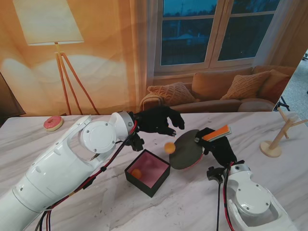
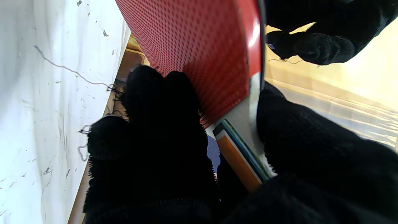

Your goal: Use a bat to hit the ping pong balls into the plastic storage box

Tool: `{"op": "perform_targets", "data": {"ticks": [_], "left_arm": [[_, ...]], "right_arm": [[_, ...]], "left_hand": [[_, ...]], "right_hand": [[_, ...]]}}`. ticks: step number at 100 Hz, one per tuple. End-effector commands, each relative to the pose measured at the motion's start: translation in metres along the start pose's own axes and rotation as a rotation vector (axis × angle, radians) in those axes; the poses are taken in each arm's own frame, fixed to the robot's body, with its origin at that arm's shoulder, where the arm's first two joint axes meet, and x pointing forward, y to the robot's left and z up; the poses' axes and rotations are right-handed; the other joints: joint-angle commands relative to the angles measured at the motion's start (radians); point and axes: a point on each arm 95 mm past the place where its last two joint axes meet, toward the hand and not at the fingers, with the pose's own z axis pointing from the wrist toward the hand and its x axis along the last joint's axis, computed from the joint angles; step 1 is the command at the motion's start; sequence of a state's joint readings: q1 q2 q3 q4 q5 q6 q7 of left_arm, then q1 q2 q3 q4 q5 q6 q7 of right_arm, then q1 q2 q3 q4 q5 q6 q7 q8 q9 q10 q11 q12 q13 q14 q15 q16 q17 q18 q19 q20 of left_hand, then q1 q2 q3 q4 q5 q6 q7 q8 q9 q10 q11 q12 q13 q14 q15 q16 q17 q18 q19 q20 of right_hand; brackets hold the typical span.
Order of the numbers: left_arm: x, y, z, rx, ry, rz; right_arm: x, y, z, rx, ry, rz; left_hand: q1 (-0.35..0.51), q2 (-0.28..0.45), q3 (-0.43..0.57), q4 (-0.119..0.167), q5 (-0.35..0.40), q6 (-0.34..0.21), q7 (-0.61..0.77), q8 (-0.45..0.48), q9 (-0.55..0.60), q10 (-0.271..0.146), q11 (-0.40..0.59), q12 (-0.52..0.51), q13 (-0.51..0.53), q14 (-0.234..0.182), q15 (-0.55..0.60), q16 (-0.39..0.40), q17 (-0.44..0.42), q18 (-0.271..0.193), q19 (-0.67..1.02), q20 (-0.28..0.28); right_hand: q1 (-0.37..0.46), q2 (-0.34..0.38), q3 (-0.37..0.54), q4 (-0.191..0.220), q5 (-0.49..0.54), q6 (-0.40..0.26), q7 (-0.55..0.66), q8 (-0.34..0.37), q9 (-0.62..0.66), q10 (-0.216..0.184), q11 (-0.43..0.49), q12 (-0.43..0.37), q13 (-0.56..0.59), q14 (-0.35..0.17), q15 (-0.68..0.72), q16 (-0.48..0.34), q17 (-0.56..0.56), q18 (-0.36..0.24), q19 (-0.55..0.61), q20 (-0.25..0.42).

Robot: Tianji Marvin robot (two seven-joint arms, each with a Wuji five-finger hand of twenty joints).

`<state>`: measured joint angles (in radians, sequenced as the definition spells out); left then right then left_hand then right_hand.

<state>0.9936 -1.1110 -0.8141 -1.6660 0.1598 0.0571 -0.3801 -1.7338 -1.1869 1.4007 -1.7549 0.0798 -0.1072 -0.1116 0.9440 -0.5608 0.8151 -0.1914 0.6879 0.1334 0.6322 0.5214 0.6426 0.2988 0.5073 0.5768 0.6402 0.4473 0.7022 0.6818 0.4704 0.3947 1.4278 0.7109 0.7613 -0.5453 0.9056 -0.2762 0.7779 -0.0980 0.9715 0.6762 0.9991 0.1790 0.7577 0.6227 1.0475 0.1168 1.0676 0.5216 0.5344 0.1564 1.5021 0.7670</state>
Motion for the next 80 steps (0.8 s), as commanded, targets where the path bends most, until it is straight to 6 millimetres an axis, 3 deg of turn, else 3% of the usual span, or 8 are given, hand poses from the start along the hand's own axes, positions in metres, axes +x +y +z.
{"op": "perform_targets", "data": {"ticks": [1,42,73,80], "left_arm": [[-0.002,0.002,0.002,-0.007,0.001,-0.012],[-0.008,-0.002,-0.001,0.012,-0.015,0.015],[-0.028,-0.003,-0.024,0.011,-0.094,0.07],[-0.034,-0.004,-0.032,0.006,-0.12,0.084]], "right_arm": [[0.003,-0.002,0.001,0.013,0.013,0.001],[-0.001,0.007,-0.002,-0.014,0.007,-0.02],[-0.005,0.012,-0.004,-0.032,-0.006,-0.053],[-0.005,0.012,-0.005,-0.036,-0.014,-0.059]], "left_hand": [[-0.025,0.024,-0.013,0.035,-0.02,0.006,-0.032,-0.016,-0.032,-0.012,-0.032,-0.042,0.004,0.095,-0.011,-0.02,0.028,-0.027,-0.004,-0.011],[-0.031,0.032,-0.024,0.035,-0.02,0.005,-0.055,0.001,-0.037,-0.02,-0.032,-0.062,-0.034,0.071,0.008,-0.015,-0.042,-0.036,-0.015,-0.011],[-0.037,0.038,-0.046,0.032,-0.024,0.009,-0.05,0.011,-0.041,-0.025,0.002,-0.029,-0.07,0.033,0.048,0.021,-0.083,-0.067,-0.013,0.005],[-0.041,0.044,-0.05,0.033,-0.027,0.013,-0.052,0.011,-0.05,-0.023,0.005,-0.018,-0.091,0.042,0.051,0.032,-0.07,-0.087,-0.002,0.01]], "right_hand": [[0.096,0.109,0.12,0.048,0.118,-0.016,0.052,0.038,0.003,-0.077,0.019,0.019,-0.01,-0.057,0.005,0.008,-0.004,-0.042,0.018,0.016],[0.096,0.11,0.119,0.048,0.117,-0.015,0.052,0.037,0.003,-0.076,0.019,0.019,-0.01,-0.058,0.005,0.009,-0.004,-0.042,0.017,0.017],[0.096,0.112,0.119,0.048,0.116,-0.013,0.053,0.036,0.002,-0.075,0.02,0.02,-0.01,-0.058,0.006,0.01,-0.004,-0.042,0.018,0.018],[0.097,0.111,0.119,0.049,0.116,-0.013,0.053,0.036,0.002,-0.072,0.02,0.02,-0.009,-0.057,0.007,0.011,-0.004,-0.043,0.018,0.018]]}}
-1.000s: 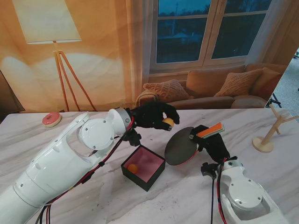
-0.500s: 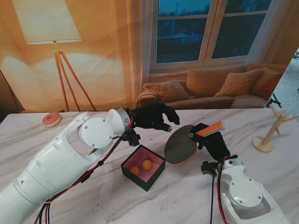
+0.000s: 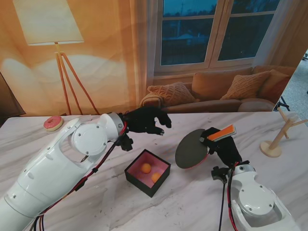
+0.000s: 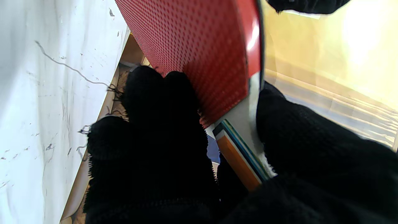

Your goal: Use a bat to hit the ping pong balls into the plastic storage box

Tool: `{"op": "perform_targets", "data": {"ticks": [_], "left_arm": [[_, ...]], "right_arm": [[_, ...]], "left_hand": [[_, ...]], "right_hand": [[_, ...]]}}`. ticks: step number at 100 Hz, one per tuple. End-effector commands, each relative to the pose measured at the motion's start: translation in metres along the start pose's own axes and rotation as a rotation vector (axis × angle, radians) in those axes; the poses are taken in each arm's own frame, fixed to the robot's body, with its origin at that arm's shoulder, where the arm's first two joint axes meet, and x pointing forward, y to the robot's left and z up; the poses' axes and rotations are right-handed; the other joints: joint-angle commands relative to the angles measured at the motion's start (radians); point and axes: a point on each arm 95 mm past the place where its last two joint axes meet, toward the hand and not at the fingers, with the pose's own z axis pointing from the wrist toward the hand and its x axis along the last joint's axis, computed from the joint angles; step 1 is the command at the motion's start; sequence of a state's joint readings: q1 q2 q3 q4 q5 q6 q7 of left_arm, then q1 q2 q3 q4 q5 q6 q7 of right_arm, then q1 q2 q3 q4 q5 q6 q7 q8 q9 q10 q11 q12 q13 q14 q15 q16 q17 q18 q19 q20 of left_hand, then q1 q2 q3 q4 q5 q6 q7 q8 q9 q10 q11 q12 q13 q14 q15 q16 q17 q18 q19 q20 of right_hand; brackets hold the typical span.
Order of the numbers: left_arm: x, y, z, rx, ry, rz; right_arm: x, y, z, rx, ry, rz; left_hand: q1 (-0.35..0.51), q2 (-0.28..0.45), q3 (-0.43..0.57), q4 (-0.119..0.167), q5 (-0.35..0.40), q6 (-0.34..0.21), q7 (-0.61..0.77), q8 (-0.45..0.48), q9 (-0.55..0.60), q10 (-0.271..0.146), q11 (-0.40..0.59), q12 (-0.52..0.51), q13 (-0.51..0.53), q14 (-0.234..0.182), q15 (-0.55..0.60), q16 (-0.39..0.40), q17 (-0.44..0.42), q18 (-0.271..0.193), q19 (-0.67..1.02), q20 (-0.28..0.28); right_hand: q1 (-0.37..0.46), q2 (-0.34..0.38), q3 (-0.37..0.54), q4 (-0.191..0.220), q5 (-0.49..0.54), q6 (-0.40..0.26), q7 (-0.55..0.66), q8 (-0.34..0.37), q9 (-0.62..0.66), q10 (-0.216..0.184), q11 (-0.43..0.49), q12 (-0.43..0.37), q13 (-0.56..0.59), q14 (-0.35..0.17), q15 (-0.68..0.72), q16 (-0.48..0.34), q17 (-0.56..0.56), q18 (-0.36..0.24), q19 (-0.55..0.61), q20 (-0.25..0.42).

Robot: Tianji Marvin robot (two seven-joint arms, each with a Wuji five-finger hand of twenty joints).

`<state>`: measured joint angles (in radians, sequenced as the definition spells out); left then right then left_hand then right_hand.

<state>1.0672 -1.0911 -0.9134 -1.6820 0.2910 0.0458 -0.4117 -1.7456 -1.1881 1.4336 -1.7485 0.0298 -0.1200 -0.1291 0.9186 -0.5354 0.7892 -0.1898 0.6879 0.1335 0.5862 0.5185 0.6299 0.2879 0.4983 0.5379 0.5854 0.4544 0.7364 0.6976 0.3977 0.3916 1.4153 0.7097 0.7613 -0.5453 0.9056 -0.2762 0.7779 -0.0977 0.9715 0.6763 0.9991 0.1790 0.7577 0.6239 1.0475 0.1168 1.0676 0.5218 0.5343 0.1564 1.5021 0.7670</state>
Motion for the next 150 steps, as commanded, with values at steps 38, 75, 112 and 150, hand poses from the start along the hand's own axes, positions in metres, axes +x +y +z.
{"op": "perform_targets", "data": {"ticks": [38,75,112,150], "left_arm": [[-0.057,0.015,-0.066,-0.061,-0.243,0.037],[-0.089,0.036,-0.112,-0.073,-0.406,0.059],[-0.11,0.061,-0.146,-0.049,-0.538,0.101],[-0.13,0.081,-0.179,-0.085,-0.682,0.176]], "right_arm": [[-0.003,-0.002,-0.005,0.006,-0.054,-0.013],[-0.004,-0.004,-0.005,0.013,-0.064,-0.01],[-0.005,-0.007,-0.005,0.016,-0.073,-0.009],[-0.006,-0.009,-0.005,0.023,-0.089,-0.006]], "left_hand": [[-0.045,0.07,-0.051,0.061,-0.051,0.029,-0.066,0.006,-0.099,-0.006,-0.033,0.017,-0.123,0.029,-0.036,0.02,-0.099,-0.082,-0.047,0.049],[-0.095,0.138,-0.074,0.119,-0.094,0.044,-0.155,-0.03,-0.173,-0.005,-0.078,-0.003,-0.184,0.032,-0.099,-0.004,-0.199,-0.049,-0.123,0.044],[-0.103,0.153,-0.108,0.125,-0.173,0.038,-0.231,-0.065,-0.268,-0.014,-0.117,-0.017,-0.239,0.027,-0.138,-0.014,-0.248,-0.038,-0.149,0.045],[-0.104,0.172,-0.163,0.134,-0.276,0.018,-0.308,-0.091,-0.398,-0.033,-0.168,-0.037,-0.298,0.005,-0.208,-0.04,-0.303,0.007,-0.208,0.008]], "right_hand": [[0.096,0.113,0.119,0.048,0.115,-0.011,0.054,0.035,0.001,-0.07,0.023,0.017,-0.011,-0.056,0.011,0.011,-0.006,-0.044,0.022,0.02],[0.096,0.115,0.116,0.049,0.113,-0.011,0.054,0.034,-0.001,-0.07,0.026,0.016,-0.011,-0.056,0.013,0.011,-0.008,-0.045,0.025,0.02],[0.096,0.116,0.115,0.049,0.112,-0.011,0.054,0.033,-0.001,-0.069,0.027,0.014,-0.012,-0.055,0.014,0.011,-0.008,-0.045,0.026,0.02],[0.096,0.115,0.114,0.049,0.11,-0.011,0.054,0.03,-0.002,-0.069,0.028,0.013,-0.013,-0.054,0.016,0.01,-0.008,-0.044,0.028,0.02]]}}
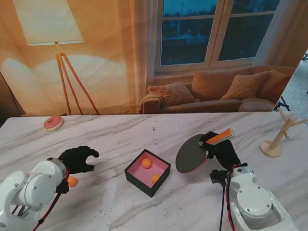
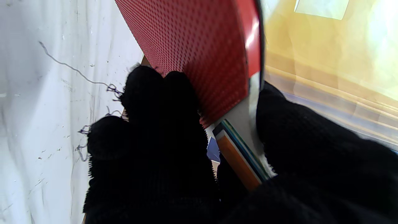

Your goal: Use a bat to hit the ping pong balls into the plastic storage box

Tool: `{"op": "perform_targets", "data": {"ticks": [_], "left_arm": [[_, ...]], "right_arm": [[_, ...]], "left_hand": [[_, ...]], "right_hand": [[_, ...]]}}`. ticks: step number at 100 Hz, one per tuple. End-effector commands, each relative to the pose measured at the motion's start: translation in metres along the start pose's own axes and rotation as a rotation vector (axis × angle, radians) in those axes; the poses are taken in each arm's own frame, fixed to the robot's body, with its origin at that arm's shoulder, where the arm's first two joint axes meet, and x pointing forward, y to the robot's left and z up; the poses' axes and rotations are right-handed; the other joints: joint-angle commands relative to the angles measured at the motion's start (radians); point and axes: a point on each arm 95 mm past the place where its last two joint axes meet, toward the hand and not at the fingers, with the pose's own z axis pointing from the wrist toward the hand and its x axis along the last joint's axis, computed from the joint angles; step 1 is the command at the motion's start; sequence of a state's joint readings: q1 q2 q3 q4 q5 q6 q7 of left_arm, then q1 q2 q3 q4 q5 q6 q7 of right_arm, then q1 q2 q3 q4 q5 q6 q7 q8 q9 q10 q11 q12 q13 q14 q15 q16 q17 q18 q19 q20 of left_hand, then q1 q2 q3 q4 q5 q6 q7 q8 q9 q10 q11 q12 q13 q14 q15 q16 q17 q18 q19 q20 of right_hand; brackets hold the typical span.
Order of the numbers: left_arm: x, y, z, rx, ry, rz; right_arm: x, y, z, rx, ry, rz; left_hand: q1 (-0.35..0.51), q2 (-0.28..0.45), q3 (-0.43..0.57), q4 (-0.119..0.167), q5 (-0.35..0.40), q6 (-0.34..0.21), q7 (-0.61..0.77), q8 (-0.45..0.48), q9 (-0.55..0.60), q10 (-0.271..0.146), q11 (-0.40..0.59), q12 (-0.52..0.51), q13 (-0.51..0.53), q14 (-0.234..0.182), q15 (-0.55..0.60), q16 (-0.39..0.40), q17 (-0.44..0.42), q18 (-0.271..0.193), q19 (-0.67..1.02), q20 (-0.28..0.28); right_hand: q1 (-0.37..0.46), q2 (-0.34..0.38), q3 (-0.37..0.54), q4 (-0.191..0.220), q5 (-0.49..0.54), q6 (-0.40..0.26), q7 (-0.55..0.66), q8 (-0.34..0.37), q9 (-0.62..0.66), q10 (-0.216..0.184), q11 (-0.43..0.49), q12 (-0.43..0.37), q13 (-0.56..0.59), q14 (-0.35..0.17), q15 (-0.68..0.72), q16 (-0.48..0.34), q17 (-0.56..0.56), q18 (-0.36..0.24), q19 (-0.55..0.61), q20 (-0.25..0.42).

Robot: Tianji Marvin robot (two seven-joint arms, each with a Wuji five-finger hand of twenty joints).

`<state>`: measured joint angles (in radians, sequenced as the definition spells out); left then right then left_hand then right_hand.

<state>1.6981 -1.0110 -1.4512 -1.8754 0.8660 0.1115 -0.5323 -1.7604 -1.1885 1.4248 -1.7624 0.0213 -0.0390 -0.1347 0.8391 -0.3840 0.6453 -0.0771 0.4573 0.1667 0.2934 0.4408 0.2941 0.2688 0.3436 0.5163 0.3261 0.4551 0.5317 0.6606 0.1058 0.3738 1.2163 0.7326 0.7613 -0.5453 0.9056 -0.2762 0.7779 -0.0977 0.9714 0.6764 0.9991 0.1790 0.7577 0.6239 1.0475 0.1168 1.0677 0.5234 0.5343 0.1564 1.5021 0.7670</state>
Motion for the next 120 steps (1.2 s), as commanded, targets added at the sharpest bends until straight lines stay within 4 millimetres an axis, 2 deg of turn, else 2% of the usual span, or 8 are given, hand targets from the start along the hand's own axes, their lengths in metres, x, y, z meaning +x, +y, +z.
{"op": "perform_targets", "data": {"ticks": [1,11,25,44,54,68,87,120], "left_arm": [[-0.007,0.013,-0.002,-0.026,-0.036,-0.024],[-0.015,0.02,-0.003,-0.023,-0.079,-0.026],[-0.027,0.03,-0.003,-0.032,-0.133,-0.021],[-0.037,0.042,-0.005,-0.055,-0.18,-0.006],[-0.041,0.048,-0.005,-0.051,-0.2,-0.002],[-0.043,0.054,-0.004,-0.066,-0.222,0.006],[-0.045,0.063,0.002,-0.078,-0.233,0.037],[-0.045,0.071,0.01,-0.083,-0.233,0.06]], "right_arm": [[0.0,-0.003,0.0,0.015,-0.009,0.007],[0.0,-0.003,0.0,0.012,-0.011,0.009],[0.0,-0.003,0.0,0.01,-0.012,0.008],[-0.001,-0.003,0.0,0.015,-0.014,0.007],[-0.001,-0.003,0.0,0.019,-0.015,0.008],[0.0,-0.003,0.002,0.026,-0.011,0.01],[0.001,-0.003,0.002,0.031,-0.013,0.013],[0.0,-0.001,0.003,0.025,-0.011,0.006]], "left_hand": [[-0.023,0.02,-0.019,0.021,-0.047,-0.014,-0.017,-0.014,-0.067,-0.013,-0.013,-0.015,-0.038,0.004,-0.003,-0.002,-0.007,0.029,-0.014,-0.019],[-0.026,0.01,-0.013,0.023,-0.067,-0.017,-0.025,-0.015,-0.098,-0.006,-0.014,-0.01,-0.043,0.006,-0.005,-0.003,0.026,0.074,-0.062,-0.064],[-0.04,0.001,-0.018,0.021,-0.092,-0.02,-0.036,-0.02,-0.125,-0.006,-0.038,-0.016,-0.061,0.005,-0.012,-0.007,0.053,0.105,-0.052,-0.07],[-0.049,-0.009,-0.02,0.021,-0.138,-0.032,-0.044,-0.023,-0.149,-0.003,-0.109,0.016,-0.075,0.003,0.032,0.023,0.104,0.108,-0.014,-0.063],[-0.053,-0.016,-0.011,0.021,-0.145,-0.036,-0.039,-0.021,-0.15,-0.002,-0.105,0.063,-0.052,0.028,0.097,0.071,0.127,0.099,0.01,-0.053],[-0.062,-0.024,0.003,0.02,-0.148,-0.041,-0.026,-0.015,-0.138,0.0,-0.073,0.094,0.042,0.075,0.17,0.111,0.199,0.073,0.074,-0.027],[-0.086,-0.068,0.092,0.013,-0.15,-0.027,0.023,0.009,-0.128,0.011,0.063,0.181,0.171,0.109,0.197,0.073,0.288,0.028,0.103,-0.034],[-0.051,-0.189,0.306,-0.002,-0.15,0.052,0.224,0.092,-0.122,0.042,0.293,0.289,0.355,0.029,0.32,0.053,0.504,-0.09,0.166,-0.151]], "right_hand": [[0.097,0.115,0.115,0.05,0.111,-0.011,0.055,0.03,-0.002,-0.069,0.028,0.013,-0.013,-0.054,0.016,0.009,-0.008,-0.044,0.028,0.02],[0.097,0.115,0.115,0.05,0.111,-0.01,0.055,0.029,-0.003,-0.068,0.028,0.013,-0.013,-0.056,0.015,0.008,-0.009,-0.045,0.028,0.02],[0.096,0.116,0.115,0.05,0.11,-0.01,0.055,0.028,-0.002,-0.069,0.028,0.012,-0.013,-0.056,0.016,0.008,-0.01,-0.045,0.028,0.02],[0.096,0.115,0.114,0.05,0.11,-0.01,0.056,0.027,-0.003,-0.069,0.029,0.012,-0.014,-0.054,0.016,0.008,-0.009,-0.045,0.028,0.02],[0.097,0.115,0.115,0.05,0.11,-0.01,0.056,0.027,-0.002,-0.068,0.029,0.012,-0.013,-0.055,0.016,0.008,-0.009,-0.045,0.029,0.02],[0.096,0.115,0.114,0.05,0.11,-0.011,0.056,0.027,-0.002,-0.069,0.029,0.012,-0.013,-0.056,0.016,0.008,-0.009,-0.045,0.029,0.019],[0.096,0.115,0.114,0.05,0.11,-0.011,0.057,0.026,-0.002,-0.07,0.029,0.012,-0.013,-0.054,0.016,0.008,-0.01,-0.044,0.029,0.019],[0.096,0.115,0.114,0.05,0.11,-0.011,0.057,0.026,-0.002,-0.068,0.029,0.012,-0.013,-0.055,0.017,0.008,-0.01,-0.044,0.03,0.019]]}}
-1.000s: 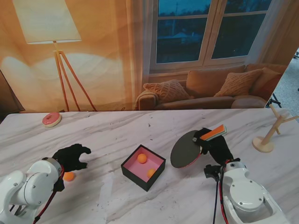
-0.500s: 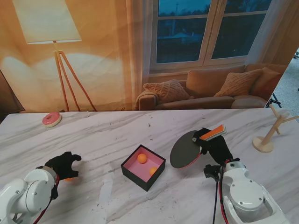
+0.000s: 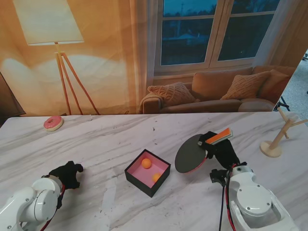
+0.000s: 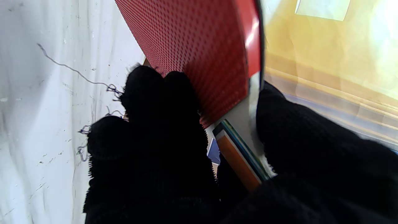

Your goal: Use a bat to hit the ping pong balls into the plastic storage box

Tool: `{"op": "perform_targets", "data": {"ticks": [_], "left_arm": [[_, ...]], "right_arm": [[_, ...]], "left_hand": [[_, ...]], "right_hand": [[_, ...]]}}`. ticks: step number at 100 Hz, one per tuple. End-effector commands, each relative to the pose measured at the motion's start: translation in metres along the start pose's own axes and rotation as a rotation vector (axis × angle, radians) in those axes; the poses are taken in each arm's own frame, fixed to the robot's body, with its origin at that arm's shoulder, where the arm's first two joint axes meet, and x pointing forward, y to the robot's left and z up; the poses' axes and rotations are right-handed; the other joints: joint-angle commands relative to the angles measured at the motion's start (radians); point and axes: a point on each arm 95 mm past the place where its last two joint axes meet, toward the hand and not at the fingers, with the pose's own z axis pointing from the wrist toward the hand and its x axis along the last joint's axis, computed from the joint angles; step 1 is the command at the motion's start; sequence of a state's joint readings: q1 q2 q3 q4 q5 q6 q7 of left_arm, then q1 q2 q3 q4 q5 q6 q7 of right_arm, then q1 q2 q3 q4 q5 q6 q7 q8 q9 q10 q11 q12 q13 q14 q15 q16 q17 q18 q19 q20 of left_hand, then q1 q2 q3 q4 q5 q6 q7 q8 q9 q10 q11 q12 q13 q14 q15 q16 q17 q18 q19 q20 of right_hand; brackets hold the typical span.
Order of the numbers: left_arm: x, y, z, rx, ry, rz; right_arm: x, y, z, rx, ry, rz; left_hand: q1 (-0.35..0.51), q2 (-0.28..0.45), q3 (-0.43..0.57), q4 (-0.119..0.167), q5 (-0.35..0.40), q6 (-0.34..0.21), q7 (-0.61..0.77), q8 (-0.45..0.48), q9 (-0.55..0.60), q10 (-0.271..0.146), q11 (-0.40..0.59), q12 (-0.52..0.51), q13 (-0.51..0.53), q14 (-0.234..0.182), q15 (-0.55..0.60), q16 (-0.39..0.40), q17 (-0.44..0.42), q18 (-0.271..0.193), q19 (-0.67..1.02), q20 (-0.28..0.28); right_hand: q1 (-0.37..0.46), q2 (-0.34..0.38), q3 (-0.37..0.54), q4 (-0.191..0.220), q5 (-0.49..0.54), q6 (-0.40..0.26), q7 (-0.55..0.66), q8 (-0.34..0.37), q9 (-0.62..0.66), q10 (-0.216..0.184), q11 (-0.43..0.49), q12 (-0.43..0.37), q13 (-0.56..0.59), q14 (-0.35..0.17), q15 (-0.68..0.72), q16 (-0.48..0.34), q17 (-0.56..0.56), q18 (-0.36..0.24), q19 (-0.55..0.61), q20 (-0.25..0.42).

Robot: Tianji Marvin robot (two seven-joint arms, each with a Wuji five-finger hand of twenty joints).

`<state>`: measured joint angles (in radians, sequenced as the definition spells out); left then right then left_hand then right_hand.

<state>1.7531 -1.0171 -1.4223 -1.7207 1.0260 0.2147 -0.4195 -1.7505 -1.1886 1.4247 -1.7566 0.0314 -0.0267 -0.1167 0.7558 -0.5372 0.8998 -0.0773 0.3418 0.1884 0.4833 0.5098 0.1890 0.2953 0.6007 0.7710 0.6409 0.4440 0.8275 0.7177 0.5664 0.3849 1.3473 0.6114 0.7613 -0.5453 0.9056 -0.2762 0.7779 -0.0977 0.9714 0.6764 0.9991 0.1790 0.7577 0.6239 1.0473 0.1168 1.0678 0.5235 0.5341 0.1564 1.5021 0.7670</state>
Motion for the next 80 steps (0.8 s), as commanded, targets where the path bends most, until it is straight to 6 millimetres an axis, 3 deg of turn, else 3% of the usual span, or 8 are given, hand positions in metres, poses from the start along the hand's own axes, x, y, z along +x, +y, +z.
{"op": "perform_targets", "data": {"ticks": [1,24,36,44,53,63,67,80], "left_arm": [[0.0013,0.005,0.0012,-0.027,-0.001,-0.002],[0.0,0.0071,0.0034,-0.068,0.006,0.004],[0.0,0.0075,0.0039,-0.055,0.008,0.014],[0.0003,0.0073,0.0045,-0.042,0.018,0.021],[0.0003,0.0069,0.0053,-0.034,0.025,0.029],[-0.0006,0.0069,0.0069,-0.017,0.026,0.031],[-0.0008,0.0068,0.0071,-0.013,0.025,0.032],[-0.0011,0.006,0.0072,-0.014,0.026,0.033]], "right_arm": [[0.0,-0.0008,0.0006,0.011,-0.001,-0.001],[-0.0009,-0.0006,0.0011,0.013,-0.007,-0.006],[-0.001,-0.0006,0.0014,0.014,-0.006,-0.007],[-0.0011,-0.0005,0.0019,0.014,-0.005,-0.009],[-0.0012,-0.0006,0.0023,0.014,-0.005,-0.009],[-0.0012,-0.0009,0.0028,0.013,-0.005,-0.01],[-0.0012,-0.001,0.0029,0.013,-0.006,-0.01],[-0.0012,-0.0014,0.0032,0.014,-0.008,-0.009]], "left_hand": [[0.038,-0.037,0.057,-0.002,-0.034,0.033,0.047,0.029,-0.016,0.017,0.044,0.04,0.043,0.035,0.028,-0.003,0.046,-0.105,0.037,-0.034],[0.124,-0.049,0.122,-0.007,0.01,0.051,0.183,0.087,0.056,-0.003,0.139,0.105,0.103,-0.04,0.072,0.023,0.109,-0.162,0.068,-0.076],[0.195,-0.098,0.115,-0.084,0.09,0.012,0.295,0.146,0.126,-0.029,0.166,0.122,0.144,-0.061,0.094,0.086,0.125,-0.181,0.125,-0.091],[0.212,-0.108,0.118,-0.094,0.133,-0.006,0.334,0.16,0.171,-0.053,0.164,0.117,0.147,-0.048,0.106,0.109,0.129,-0.186,0.146,-0.085],[0.225,-0.122,0.117,-0.108,0.188,-0.02,0.384,0.172,0.231,-0.064,0.165,0.11,0.168,-0.066,0.114,0.108,0.137,-0.186,0.155,-0.085],[0.241,-0.14,0.124,-0.126,0.249,-0.05,0.496,0.119,0.349,-0.072,0.118,0.258,0.174,-0.056,0.122,0.118,0.138,-0.18,0.171,-0.085],[0.25,-0.148,0.123,-0.129,0.275,-0.062,0.509,0.105,0.394,-0.07,0.099,0.262,0.165,-0.031,0.127,0.127,0.136,-0.177,0.178,-0.081],[0.275,-0.179,0.138,-0.126,0.345,-0.083,0.527,0.049,0.551,-0.054,-0.004,0.271,0.183,-0.015,0.146,0.153,0.122,-0.161,0.206,-0.057]], "right_hand": [[0.096,0.115,0.114,0.05,0.11,-0.011,0.057,0.026,-0.002,-0.068,0.029,0.012,-0.013,-0.055,0.016,0.007,-0.01,-0.044,0.03,0.019],[0.096,0.116,0.114,0.05,0.109,-0.011,0.056,0.025,-0.003,-0.068,0.029,0.012,-0.014,-0.055,0.016,0.007,-0.01,-0.044,0.029,0.019],[0.096,0.115,0.114,0.05,0.109,-0.011,0.057,0.025,-0.002,-0.068,0.03,0.012,-0.014,-0.056,0.017,0.007,-0.01,-0.045,0.029,0.019],[0.095,0.116,0.113,0.05,0.108,-0.011,0.056,0.024,-0.002,-0.069,0.03,0.011,-0.013,-0.055,0.017,0.007,-0.01,-0.044,0.03,0.019],[0.095,0.115,0.113,0.05,0.107,-0.011,0.056,0.024,-0.003,-0.069,0.03,0.011,-0.013,-0.055,0.017,0.007,-0.01,-0.046,0.029,0.019],[0.095,0.116,0.113,0.05,0.109,-0.01,0.056,0.023,-0.002,-0.069,0.03,0.011,-0.013,-0.055,0.017,0.007,-0.009,-0.046,0.03,0.019],[0.096,0.115,0.113,0.05,0.109,-0.01,0.056,0.023,-0.002,-0.069,0.03,0.011,-0.014,-0.055,0.017,0.007,-0.009,-0.046,0.03,0.019],[0.096,0.115,0.113,0.05,0.108,-0.01,0.056,0.023,-0.003,-0.069,0.03,0.011,-0.013,-0.054,0.017,0.007,-0.01,-0.046,0.03,0.019]]}}
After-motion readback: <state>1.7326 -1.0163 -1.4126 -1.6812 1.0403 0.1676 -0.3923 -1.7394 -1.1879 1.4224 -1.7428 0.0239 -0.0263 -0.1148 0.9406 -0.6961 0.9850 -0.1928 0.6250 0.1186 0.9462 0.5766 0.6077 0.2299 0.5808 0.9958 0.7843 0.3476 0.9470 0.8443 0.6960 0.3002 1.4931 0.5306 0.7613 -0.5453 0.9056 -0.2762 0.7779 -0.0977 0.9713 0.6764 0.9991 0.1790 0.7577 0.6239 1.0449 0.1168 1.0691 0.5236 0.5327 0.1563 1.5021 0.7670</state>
